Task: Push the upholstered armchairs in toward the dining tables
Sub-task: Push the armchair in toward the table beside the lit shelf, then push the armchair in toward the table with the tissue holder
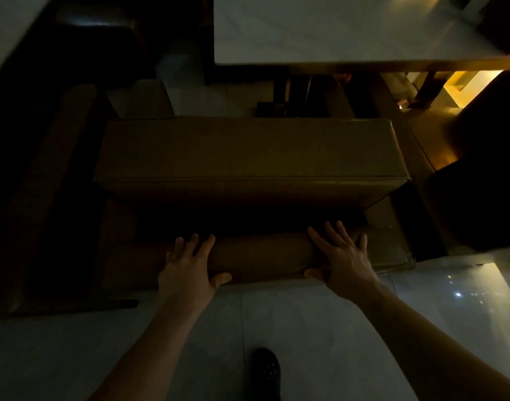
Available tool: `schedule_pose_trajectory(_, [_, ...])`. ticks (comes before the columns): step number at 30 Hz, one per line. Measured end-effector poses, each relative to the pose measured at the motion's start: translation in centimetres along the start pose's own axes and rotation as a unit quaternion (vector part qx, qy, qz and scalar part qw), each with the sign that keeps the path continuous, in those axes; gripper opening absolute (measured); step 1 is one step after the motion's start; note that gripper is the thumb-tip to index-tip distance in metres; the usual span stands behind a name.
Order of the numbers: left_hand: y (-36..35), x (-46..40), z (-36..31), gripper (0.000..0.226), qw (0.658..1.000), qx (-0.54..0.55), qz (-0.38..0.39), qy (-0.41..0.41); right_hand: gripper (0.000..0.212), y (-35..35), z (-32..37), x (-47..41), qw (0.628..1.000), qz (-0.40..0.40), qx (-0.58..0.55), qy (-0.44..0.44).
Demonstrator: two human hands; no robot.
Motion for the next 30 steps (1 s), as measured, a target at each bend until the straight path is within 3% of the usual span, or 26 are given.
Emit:
schedule_pose_trajectory(9, [0.8, 0.3, -0.4, 0.094, 0.999, 0.009, 0.048, 0.012, 0.099, 0.6, 0.6, 0.4, 0.999, 0.029, 0.027, -0.009])
schedule_pose_trajectory(17, [3.6, 1.1, 0.0, 0.098, 0.985, -0.024, 0.170, -0.005, 0.100, 3.1, 2.2, 1.7, 0.994, 0.100, 0.008, -0.034])
schedule_pose_trajectory(24, [8.1, 3.8, 0.5, 0.094, 0.980, 0.023, 0.198, -0.006, 0.073, 5.8, 4.4, 4.8, 0.984, 0.164, -0.024, -0.057])
schedule_pose_trajectory(27, [10.6, 4.4, 1.6, 0.096, 0.977, 0.051, 0.208, -0.008, 0.091, 6.3, 4.9, 5.1, 0.979, 0.186, -0.045, -0.066])
schedule_pose_trajectory(28, [11.4, 4.5, 2.1, 0.097, 0.976, 0.057, 0.212, -0.010, 0.090, 7.1, 5.4, 5.3, 0.979, 0.185, -0.044, -0.070])
schedule_pose_trajectory(30, [13.2, 4.8, 3.1, 0.100, 0.974, 0.056, 0.220, -0.016, 0.066, 9.9, 7.5, 6.5, 0.979, 0.177, -0.045, -0.086])
Point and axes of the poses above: each hand's wrist, its own x-axis away from the middle knuckle, its own y-axis out of the back of the hand, z = x × y, the point moved 3 cm from there along -x, towards the middle knuckle, and after that the axes turned 7 degrees about z, right-handed, at the moved point
